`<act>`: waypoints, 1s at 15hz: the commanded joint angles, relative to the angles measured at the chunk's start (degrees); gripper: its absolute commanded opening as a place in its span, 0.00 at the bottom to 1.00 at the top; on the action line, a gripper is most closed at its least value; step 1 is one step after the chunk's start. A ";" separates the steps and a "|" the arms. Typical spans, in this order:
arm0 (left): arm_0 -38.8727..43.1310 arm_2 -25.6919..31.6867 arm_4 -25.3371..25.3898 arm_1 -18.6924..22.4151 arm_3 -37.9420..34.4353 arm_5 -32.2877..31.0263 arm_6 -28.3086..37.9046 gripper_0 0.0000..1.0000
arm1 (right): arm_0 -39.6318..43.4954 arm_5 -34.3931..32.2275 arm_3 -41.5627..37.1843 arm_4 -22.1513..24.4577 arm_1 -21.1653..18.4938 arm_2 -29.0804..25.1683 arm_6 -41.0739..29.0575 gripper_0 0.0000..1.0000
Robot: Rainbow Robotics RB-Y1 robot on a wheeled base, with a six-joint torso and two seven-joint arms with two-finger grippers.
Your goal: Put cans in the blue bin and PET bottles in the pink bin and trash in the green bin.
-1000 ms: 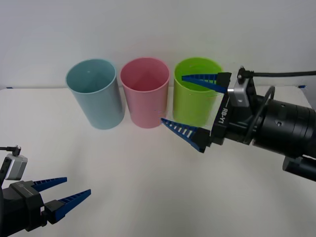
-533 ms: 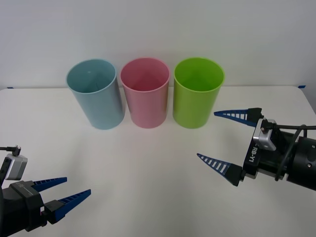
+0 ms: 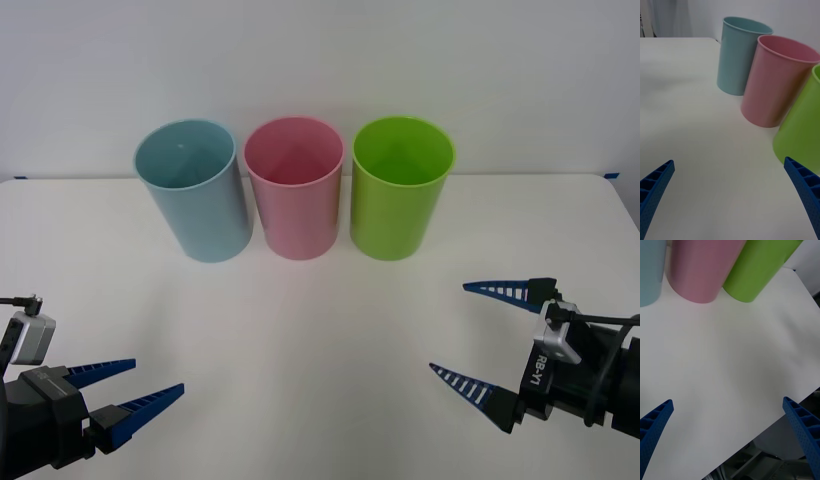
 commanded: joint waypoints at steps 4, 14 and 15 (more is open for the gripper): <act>0.00 0.00 0.00 0.00 0.00 0.00 0.00 1.00 | 4.83 -6.80 -1.59 -2.37 0.72 -6.07 0.16 1.00; 0.00 0.00 0.00 0.00 0.00 0.00 0.00 1.00 | 5.36 -15.86 -2.82 0.27 4.68 -10.64 -0.80 1.00; 0.00 0.00 0.00 0.00 0.00 0.00 0.00 1.00 | 5.36 -15.86 -2.82 0.27 4.68 -10.64 -0.80 1.00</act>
